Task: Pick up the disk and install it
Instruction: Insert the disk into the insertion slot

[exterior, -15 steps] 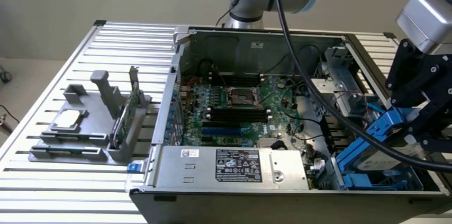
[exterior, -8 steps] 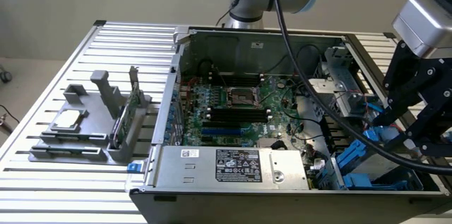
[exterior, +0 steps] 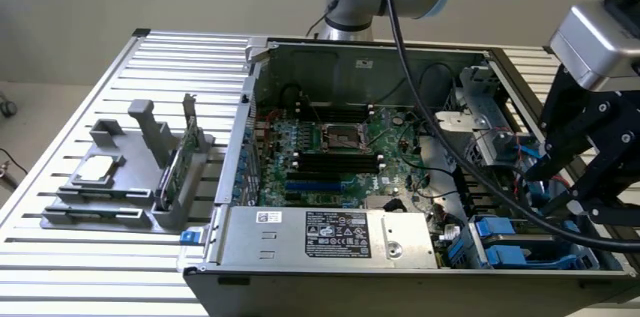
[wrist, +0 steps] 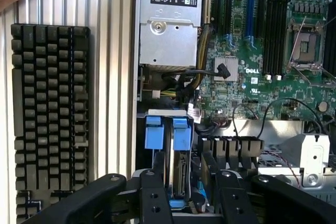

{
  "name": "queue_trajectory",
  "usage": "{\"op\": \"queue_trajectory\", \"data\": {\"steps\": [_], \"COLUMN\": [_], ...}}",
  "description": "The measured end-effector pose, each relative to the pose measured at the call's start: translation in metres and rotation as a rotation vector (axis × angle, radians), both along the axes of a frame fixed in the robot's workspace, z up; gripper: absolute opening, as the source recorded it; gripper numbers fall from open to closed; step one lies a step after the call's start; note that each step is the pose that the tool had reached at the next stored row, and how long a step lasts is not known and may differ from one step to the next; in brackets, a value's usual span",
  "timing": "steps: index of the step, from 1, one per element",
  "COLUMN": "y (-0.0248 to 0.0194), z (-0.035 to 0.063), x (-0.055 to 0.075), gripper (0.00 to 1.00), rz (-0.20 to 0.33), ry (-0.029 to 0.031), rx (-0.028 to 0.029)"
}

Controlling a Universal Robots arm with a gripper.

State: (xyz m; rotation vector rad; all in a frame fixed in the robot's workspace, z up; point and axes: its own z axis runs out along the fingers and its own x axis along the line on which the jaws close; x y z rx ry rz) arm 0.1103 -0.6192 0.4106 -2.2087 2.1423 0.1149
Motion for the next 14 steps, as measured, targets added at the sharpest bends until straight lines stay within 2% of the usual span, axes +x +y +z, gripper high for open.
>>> {"op": "queue_trajectory", "data": {"steps": [7,9,10,12,14], "y": [0.0012,0.0014,0.0015,0.0015,0.0015], "z": [-0.0119,-0.0142,-0.0157,-0.0192,-0.0228], "x": [0.002,0.004,0.004,0.007,0.009], "gripper": [0.39,0.26,0.26,0.14,0.11], "rz": [0.0,0.001,0.001,0.003,0.004], "ry": [-0.0006,-0.0006,-0.0006,-0.0006,-0.0006], "rx": [-0.0002,-0.0001,-0.0001,-0.0003,-0.0003]}}
